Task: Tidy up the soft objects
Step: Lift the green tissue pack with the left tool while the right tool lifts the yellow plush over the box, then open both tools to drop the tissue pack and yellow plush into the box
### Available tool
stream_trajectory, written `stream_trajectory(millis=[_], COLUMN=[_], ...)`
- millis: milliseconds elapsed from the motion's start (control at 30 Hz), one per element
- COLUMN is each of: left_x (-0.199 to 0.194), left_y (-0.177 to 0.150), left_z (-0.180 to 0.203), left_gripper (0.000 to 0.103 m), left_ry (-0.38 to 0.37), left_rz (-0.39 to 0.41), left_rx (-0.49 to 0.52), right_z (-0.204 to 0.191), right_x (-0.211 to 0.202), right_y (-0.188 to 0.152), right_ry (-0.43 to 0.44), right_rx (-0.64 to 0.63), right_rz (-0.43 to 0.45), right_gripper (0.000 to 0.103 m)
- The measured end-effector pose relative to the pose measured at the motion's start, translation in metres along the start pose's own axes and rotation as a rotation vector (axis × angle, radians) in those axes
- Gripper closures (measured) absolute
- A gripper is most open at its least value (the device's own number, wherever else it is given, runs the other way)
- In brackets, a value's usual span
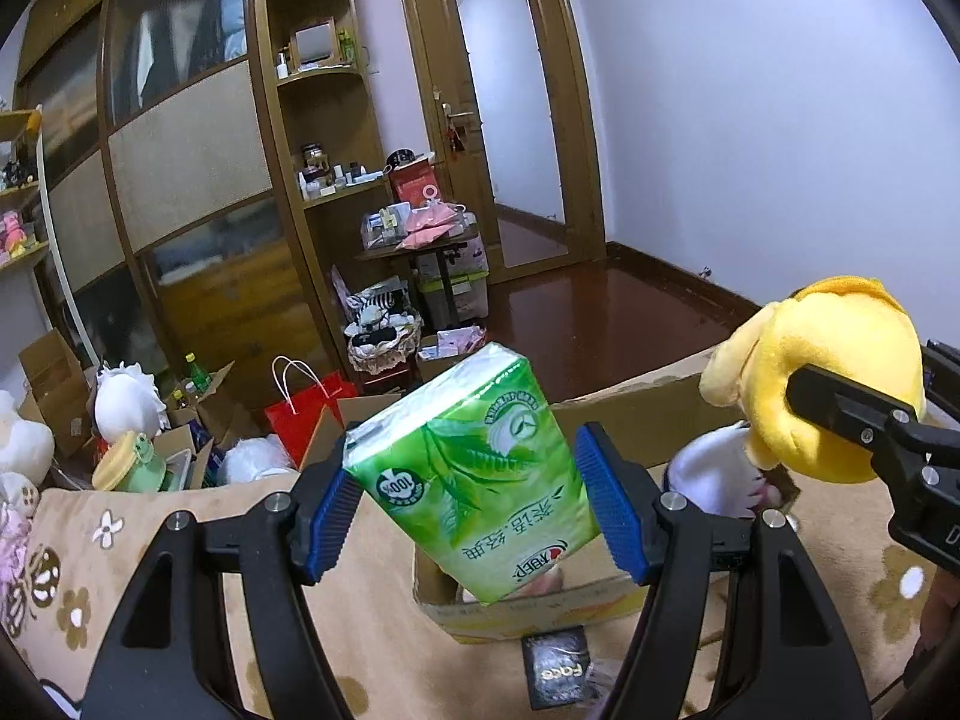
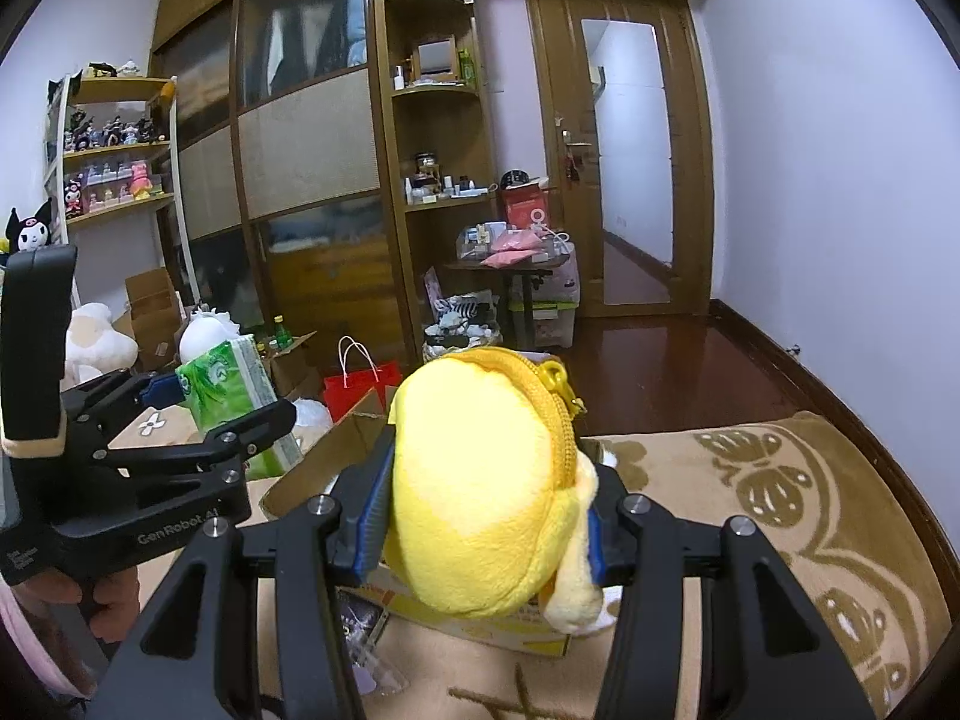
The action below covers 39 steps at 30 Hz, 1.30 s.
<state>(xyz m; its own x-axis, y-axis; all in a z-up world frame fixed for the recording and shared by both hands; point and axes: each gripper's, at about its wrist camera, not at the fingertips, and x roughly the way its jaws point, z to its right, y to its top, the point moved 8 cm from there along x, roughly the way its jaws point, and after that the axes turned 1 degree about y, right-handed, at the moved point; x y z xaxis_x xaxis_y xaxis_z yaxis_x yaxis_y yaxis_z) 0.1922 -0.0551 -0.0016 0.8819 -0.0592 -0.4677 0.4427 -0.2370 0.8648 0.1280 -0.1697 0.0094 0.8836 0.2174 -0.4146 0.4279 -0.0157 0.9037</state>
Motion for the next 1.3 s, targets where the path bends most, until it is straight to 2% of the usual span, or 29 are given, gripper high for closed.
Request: stream_trajectory(millis=[767,1000,1033,1133,1300], left_x=[0.066,0.083,0.084,0.087,0.088], left_y=[-0.025,-0.038,-0.039,-0.042,-0.045], left_z=[-0.005,-0.003,-0.003,-0.005,-0.008], left_gripper=[0.033,0.033,0.032,0.020,0.019], left_ry=[-0.038,-0.066,-0.069,-0.069,-0.064], left_rz=[-0.138,-0.198,-0.205,-0.213,-0.226], left_rx=[-0.052,-0.047,-0.049,-0.055,-0.062], right_z=[-0.002,-0.005,-0.005,-0.001,0.002], right_x=[0.065,0.085,0.087,0.092,0.093], right_y=[0.002,-0.008,-0.011,-0.018,-0.024], right_ry=[0.051,0.095,0.102,0.104,0.100], right_rx=[-0.006,0.031,0.037,0.061,0.082], right_rz=[-0.040,-0.112,-0.128,-0.150,-0.169], right_gripper=[0.046,0.041,0.039,0.037,0.035])
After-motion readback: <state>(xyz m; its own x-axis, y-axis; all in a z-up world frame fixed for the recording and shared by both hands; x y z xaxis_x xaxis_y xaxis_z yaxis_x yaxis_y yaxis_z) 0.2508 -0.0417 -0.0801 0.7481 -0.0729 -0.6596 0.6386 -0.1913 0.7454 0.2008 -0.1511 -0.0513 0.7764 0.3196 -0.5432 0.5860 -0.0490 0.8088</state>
